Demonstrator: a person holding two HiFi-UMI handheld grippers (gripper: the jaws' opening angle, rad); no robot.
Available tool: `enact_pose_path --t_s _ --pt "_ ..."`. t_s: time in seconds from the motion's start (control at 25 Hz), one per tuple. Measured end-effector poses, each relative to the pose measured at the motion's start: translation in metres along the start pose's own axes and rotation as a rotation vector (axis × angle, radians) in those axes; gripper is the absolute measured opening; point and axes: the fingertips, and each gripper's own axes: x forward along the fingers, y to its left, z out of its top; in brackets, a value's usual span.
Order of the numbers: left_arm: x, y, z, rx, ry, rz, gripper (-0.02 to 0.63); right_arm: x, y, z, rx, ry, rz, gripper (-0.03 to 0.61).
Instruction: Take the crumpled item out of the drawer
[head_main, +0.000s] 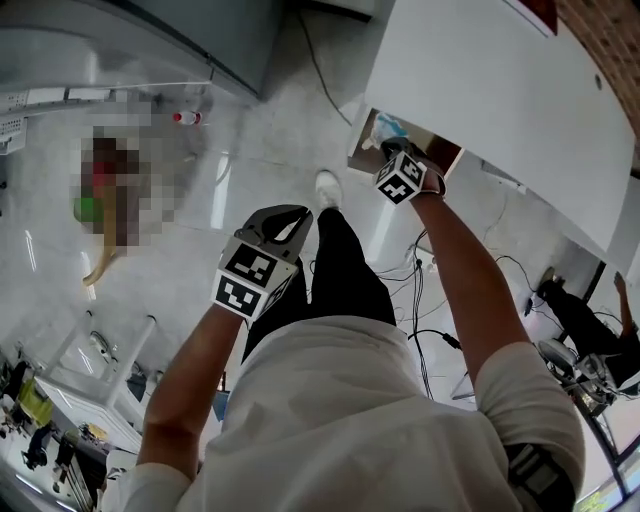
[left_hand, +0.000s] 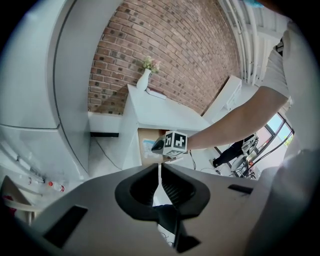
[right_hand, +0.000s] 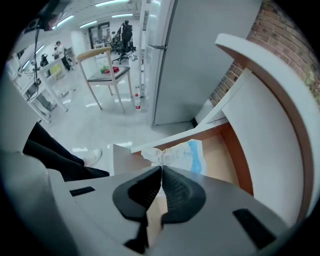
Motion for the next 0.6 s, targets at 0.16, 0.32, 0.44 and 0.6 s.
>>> enact_pose_path --t_s 0.16,0.32,0.44,0.6 --pt "-0.040 -0.027 0.005 0.049 -0.025 -0.019 0.031 -0.058 0.010 0.004 0.010 -0.013 -0.018 0.032" --pt "-0.075 -0.049 0.016 0.098 -0.055 -0.035 0.031 -0.114 0.025 0.006 0.021 -0.020 -0.018 0.032" --pt "-0.097 -0.062 0.015 0.124 -0.076 -0.042 0.031 -0.151 0.042 0.009 0.041 -0.041 -0.018 0.032" --pt "-0.128 -0.078 -0.001 0.140 -0.086 -0.051 0.031 -0.197 0.071 0.016 0.074 -0.066 -0.020 0.032"
